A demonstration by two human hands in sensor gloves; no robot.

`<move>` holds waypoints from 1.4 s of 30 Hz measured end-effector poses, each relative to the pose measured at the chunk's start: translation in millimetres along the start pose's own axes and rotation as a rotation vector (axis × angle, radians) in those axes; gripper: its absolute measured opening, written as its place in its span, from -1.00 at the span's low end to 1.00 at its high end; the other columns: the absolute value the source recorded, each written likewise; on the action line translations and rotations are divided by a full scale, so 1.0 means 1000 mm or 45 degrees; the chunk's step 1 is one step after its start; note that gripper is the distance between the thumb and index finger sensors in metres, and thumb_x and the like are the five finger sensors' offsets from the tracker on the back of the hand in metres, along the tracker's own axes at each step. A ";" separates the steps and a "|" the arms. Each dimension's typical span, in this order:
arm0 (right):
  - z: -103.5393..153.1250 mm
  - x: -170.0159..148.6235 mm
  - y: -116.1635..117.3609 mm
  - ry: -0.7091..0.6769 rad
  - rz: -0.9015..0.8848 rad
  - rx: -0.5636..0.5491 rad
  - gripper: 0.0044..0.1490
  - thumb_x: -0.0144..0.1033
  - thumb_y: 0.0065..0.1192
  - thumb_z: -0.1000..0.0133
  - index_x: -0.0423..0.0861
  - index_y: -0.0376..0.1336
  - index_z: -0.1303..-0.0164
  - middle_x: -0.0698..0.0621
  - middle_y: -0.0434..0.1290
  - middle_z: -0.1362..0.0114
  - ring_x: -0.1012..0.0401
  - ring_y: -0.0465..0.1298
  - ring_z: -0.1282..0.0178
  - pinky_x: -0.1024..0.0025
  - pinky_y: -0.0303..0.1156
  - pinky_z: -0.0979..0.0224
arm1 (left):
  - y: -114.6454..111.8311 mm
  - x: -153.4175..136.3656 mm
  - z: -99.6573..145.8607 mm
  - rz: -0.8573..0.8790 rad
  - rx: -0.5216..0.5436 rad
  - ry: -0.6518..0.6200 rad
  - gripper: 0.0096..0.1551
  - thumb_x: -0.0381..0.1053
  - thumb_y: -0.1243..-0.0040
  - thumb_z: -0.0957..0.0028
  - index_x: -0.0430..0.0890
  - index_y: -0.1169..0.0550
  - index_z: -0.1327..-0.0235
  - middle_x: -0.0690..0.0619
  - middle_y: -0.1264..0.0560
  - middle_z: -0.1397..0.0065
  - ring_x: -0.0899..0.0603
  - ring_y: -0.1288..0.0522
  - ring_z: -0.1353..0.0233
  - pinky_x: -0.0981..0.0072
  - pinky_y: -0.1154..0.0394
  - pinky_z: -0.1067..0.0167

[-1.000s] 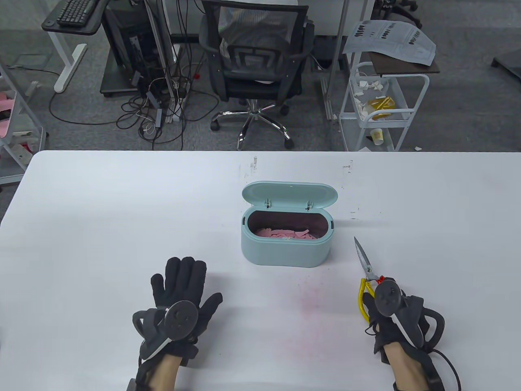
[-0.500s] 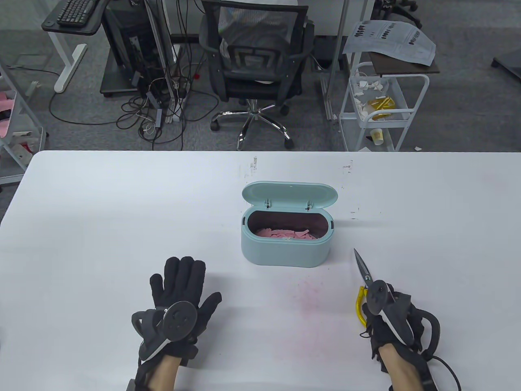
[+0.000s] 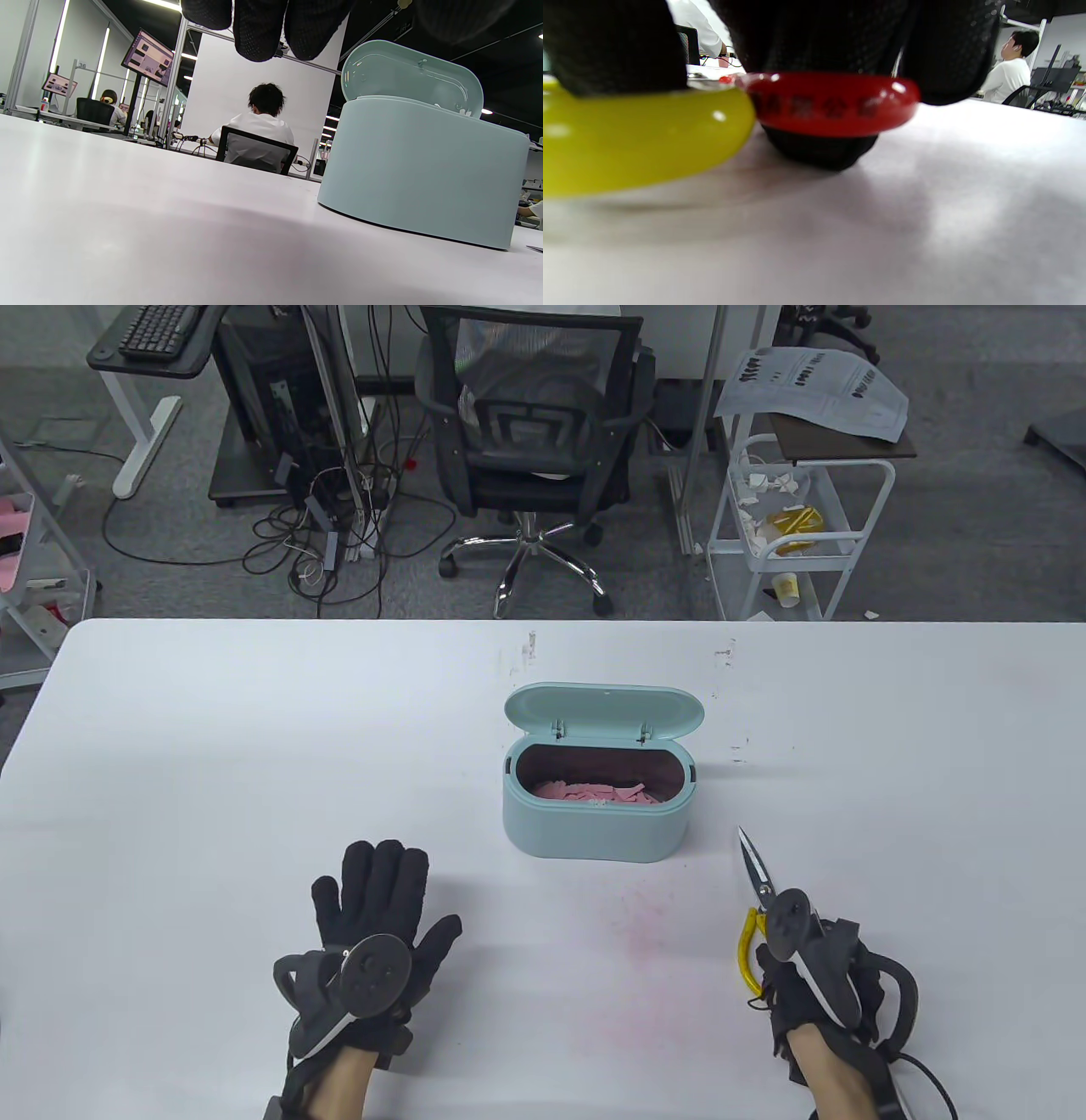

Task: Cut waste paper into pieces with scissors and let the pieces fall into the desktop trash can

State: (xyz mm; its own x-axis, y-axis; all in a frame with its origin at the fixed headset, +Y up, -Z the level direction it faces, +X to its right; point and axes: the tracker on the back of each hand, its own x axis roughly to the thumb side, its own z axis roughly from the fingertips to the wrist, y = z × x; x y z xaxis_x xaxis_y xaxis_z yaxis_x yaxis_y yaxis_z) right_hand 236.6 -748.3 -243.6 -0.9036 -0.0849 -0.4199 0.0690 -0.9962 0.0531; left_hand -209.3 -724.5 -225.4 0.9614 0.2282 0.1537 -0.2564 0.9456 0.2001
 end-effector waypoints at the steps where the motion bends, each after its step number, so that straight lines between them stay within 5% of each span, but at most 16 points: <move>1: 0.000 0.000 0.000 -0.001 0.011 -0.004 -0.09 0.22 0.47 0.25 -0.04 0.33 -0.22 0.09 0.57 -0.07 0.28 0.77 0.27 0.00 0.55 -0.17 | 0.000 0.000 0.000 0.001 0.000 -0.001 -0.03 0.52 0.06 0.00 0.09 -0.26 -0.66 -0.09 -0.19 -0.78 -0.32 -0.05 -0.77 -0.41 0.05 -0.51; 7: 0.005 0.001 -0.005 0.011 0.122 -0.036 -0.17 0.29 0.45 0.26 0.04 0.43 -0.14 0.15 0.64 -0.04 0.24 0.74 0.24 0.00 0.53 -0.19 | -0.001 0.000 0.000 0.002 -0.006 -0.006 -0.03 0.52 0.06 -0.01 0.09 -0.27 -0.66 -0.08 -0.19 -0.78 -0.32 -0.05 -0.77 -0.41 0.05 -0.51; 14: 0.000 -0.009 -0.008 0.039 0.054 0.031 -0.21 0.38 0.32 0.23 0.01 0.51 0.02 0.15 0.70 0.15 0.28 0.74 0.47 0.05 0.58 -0.11 | -0.001 0.001 0.000 0.001 -0.012 -0.007 -0.03 0.52 0.06 -0.01 0.08 -0.27 -0.66 -0.08 -0.19 -0.78 -0.33 -0.06 -0.76 -0.41 0.05 -0.51; 22: 0.012 -0.019 -0.041 -0.059 -0.320 -0.166 -0.01 0.46 0.12 0.19 0.03 0.30 -0.33 0.01 0.50 -0.29 0.05 0.68 -0.05 -0.16 0.40 -0.31 | -0.002 0.002 0.000 0.000 -0.024 -0.023 -0.02 0.53 0.06 0.00 0.09 -0.25 -0.67 -0.09 -0.18 -0.79 -0.33 -0.05 -0.77 -0.41 0.04 -0.51; 26: 0.018 -0.012 -0.055 -0.241 -0.607 -0.181 0.10 0.49 0.03 0.15 0.03 0.08 -0.50 -0.05 0.23 -0.55 -0.21 0.41 -0.44 -0.27 0.29 -0.37 | -0.003 0.003 0.000 -0.001 -0.037 -0.026 -0.01 0.53 0.07 0.00 0.09 -0.24 -0.68 -0.09 -0.17 -0.79 -0.33 -0.03 -0.77 -0.41 0.05 -0.51; 33: 0.010 0.034 -0.104 -0.603 -1.121 -0.171 0.17 0.51 -0.11 0.11 0.00 -0.10 -0.58 -0.13 -0.07 -0.65 -0.29 -0.01 -0.65 -0.36 0.09 -0.45 | -0.004 0.005 -0.001 -0.011 -0.035 -0.030 -0.02 0.53 0.06 0.00 0.08 -0.25 -0.67 -0.09 -0.18 -0.78 -0.34 -0.04 -0.76 -0.41 0.05 -0.51; 42: -0.025 0.109 -0.170 -0.564 -0.715 -0.437 0.13 0.47 -0.11 0.10 0.00 -0.09 -0.56 -0.10 -0.08 -0.65 -0.25 -0.03 -0.66 -0.33 0.07 -0.47 | -0.004 0.004 -0.001 0.002 -0.021 -0.027 -0.01 0.52 0.06 -0.01 0.07 -0.23 -0.68 -0.10 -0.17 -0.78 -0.35 -0.05 -0.76 -0.41 0.04 -0.51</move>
State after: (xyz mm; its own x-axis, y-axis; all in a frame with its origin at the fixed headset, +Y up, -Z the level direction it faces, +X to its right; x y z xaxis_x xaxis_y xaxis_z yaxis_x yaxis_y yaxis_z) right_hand 136.7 -588.5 -321.0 -0.9211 0.3755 0.1028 -0.3857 -0.8441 -0.3725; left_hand -204.5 -726.9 -226.8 0.9587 0.2246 0.1745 -0.2558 0.9491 0.1838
